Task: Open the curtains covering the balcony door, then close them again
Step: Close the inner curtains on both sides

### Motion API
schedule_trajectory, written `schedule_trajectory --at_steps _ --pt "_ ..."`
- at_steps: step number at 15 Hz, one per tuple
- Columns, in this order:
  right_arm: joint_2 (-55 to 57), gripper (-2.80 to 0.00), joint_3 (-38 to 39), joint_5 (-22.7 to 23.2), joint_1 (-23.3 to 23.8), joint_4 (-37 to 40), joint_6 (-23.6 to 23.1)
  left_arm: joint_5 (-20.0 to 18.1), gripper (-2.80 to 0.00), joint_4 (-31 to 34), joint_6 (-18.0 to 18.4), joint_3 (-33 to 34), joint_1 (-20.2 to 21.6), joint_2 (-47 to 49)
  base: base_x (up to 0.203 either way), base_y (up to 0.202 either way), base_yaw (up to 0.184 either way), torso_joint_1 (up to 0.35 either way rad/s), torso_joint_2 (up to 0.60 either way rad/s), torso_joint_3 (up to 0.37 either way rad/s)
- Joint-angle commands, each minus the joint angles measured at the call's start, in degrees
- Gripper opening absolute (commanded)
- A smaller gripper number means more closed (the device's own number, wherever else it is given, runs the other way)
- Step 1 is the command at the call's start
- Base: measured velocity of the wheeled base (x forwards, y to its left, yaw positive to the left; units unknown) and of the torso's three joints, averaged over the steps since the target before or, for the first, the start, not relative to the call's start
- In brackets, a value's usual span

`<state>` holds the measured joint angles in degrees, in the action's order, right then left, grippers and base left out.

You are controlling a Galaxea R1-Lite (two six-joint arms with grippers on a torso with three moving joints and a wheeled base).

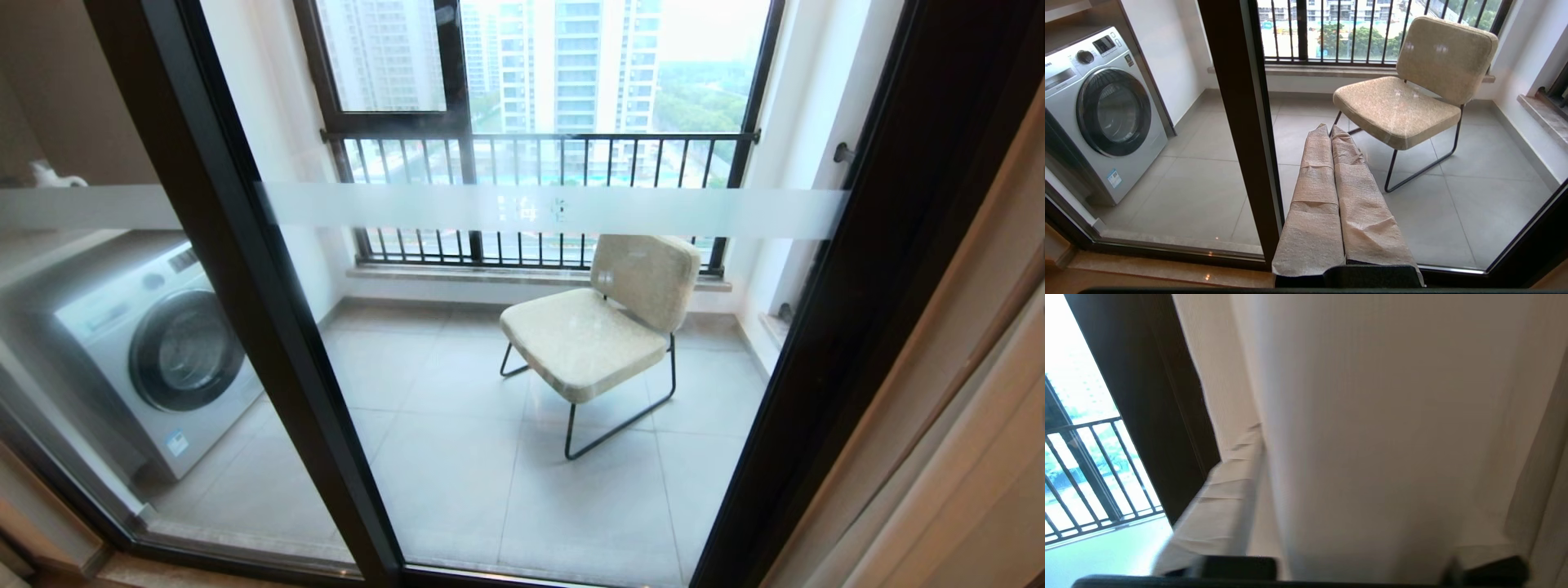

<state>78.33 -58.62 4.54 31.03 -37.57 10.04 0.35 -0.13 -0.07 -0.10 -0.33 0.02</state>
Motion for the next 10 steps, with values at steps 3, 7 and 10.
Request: schedule_trajectory --at_steps 3,7,10 --pt "-1.2 -2.80 -0.2 0.0 0.0 -0.2 0.2 0.1 -2.80 0.0 0.0 0.0 0.0 0.0 0.000 0.000 0.000 0.000 0.00 0.000" --pt "-2.0 -2.80 0.4 0.0 0.0 -0.2 0.2 0.0 -2.80 0.0 0.0 0.0 0.0 0.0 0.000 0.000 0.000 0.000 0.00 0.000" --pt "-2.0 -2.80 0.4 0.0 0.0 -0.2 0.2 0.1 -2.80 0.0 0.0 0.0 0.0 0.0 0.000 0.000 0.000 0.000 0.00 0.000"
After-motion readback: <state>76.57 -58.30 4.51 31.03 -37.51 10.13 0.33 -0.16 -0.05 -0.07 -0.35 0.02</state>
